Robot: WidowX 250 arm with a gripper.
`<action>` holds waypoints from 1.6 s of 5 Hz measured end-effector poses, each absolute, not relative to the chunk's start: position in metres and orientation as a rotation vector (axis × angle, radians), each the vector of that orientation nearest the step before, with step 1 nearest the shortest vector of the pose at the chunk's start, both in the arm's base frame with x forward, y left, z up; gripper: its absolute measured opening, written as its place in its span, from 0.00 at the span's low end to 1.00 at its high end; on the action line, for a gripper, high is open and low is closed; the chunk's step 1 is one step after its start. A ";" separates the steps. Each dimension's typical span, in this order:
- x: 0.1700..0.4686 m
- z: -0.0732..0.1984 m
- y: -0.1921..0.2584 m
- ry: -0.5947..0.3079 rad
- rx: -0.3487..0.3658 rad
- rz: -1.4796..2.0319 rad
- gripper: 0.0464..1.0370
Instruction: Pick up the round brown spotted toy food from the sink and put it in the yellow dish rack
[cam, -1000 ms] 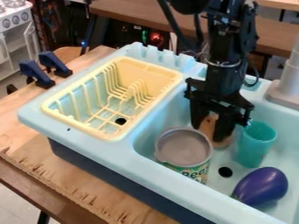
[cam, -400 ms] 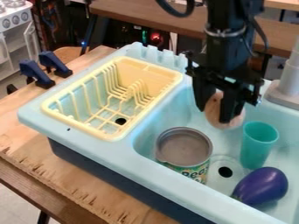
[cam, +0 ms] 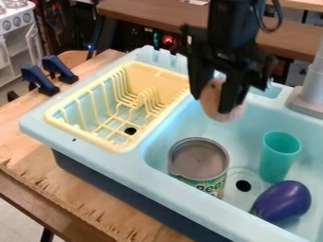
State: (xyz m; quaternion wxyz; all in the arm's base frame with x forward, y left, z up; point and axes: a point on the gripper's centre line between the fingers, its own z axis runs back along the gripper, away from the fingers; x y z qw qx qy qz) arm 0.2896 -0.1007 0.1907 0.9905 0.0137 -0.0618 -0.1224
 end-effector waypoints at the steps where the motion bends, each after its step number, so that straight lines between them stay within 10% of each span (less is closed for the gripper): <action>1: 0.274 0.209 -0.079 -0.166 0.000 -0.190 0.57; 8: 0.273 0.121 0.046 -0.131 -0.076 0.155 0.57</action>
